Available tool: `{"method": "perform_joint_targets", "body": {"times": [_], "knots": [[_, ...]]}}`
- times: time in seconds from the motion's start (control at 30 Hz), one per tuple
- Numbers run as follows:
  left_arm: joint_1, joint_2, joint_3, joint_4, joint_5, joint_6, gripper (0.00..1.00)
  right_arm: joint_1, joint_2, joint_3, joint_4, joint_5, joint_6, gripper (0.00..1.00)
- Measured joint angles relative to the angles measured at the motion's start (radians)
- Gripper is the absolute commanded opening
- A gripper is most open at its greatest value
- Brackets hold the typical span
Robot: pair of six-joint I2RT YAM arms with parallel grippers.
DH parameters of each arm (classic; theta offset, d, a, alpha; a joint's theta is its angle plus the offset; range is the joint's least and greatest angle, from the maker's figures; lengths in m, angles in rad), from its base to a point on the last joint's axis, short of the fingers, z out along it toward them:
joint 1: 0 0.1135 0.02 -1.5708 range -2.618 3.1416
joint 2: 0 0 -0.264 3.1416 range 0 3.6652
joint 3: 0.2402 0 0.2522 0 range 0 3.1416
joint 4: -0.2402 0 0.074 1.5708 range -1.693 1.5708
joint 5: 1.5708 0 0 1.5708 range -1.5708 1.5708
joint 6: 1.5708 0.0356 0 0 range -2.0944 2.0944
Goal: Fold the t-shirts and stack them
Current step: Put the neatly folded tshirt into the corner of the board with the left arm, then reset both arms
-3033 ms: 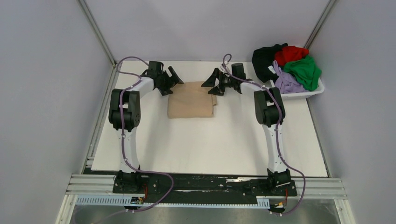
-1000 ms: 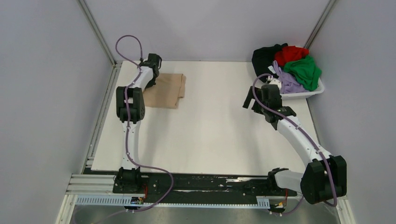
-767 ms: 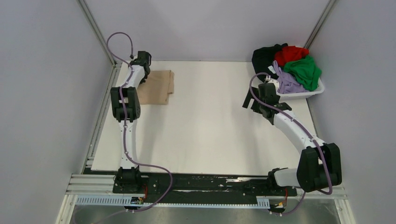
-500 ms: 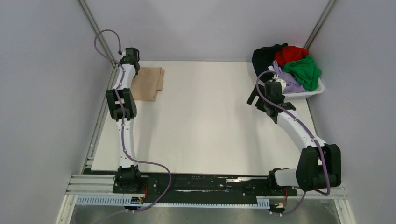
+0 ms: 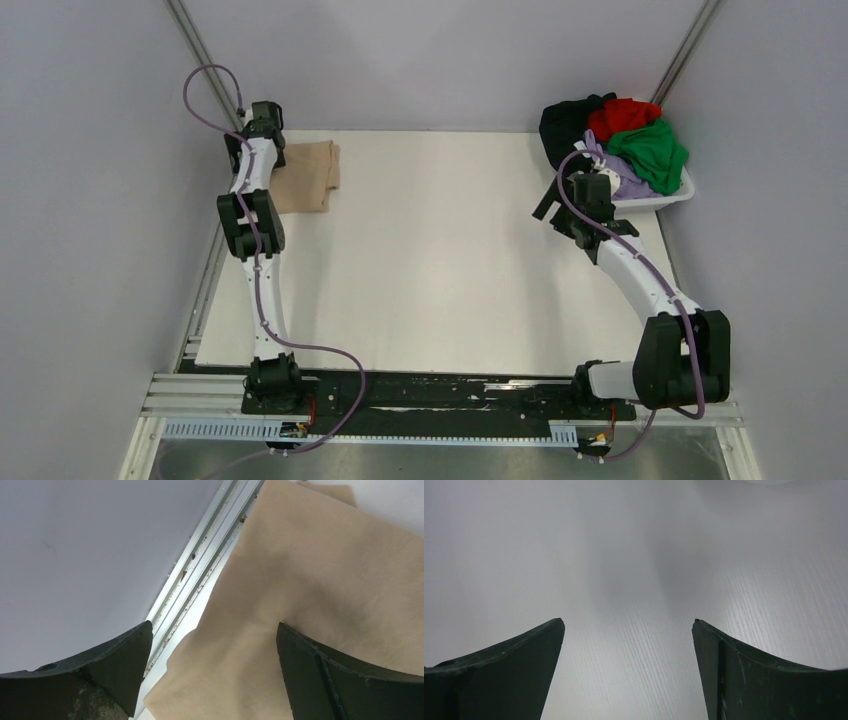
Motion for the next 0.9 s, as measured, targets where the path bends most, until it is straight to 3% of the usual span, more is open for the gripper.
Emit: {"method": "perform_joint_targets", "body": {"times": [0.1, 0.23, 0.43, 0.63, 0.77, 0.9], "knots": [[-0.001, -0.03, -0.011, -0.009, 0.031, -0.005, 1.0, -0.006, -0.008, -0.006, 0.003, -0.017, 0.001, 1.0], [-0.006, -0.192, -0.148, -0.017, 0.131, -0.031, 1.0, -0.016, -0.045, -0.032, 0.004, -0.055, 0.003, 1.0], [-0.023, -0.684, -0.61, 0.09, 0.363, -0.147, 1.0, -0.057, -0.145, -0.108, 0.008, -0.145, 0.019, 1.0], [-0.132, -1.268, -1.286, 0.338, 0.605, -0.289, 1.0, -0.069, -0.28, -0.212, 0.008, -0.167, 0.031, 1.0], [-0.271, -1.458, -1.568, 0.372, 0.708, -0.333, 1.0, -0.07, -0.409, -0.289, 0.008, -0.166, 0.039, 1.0], [-0.293, -1.594, -1.731, 0.333, 0.722, -0.355, 1.0, -0.07, -0.515, -0.357, 0.008, -0.163, 0.053, 1.0]]}}
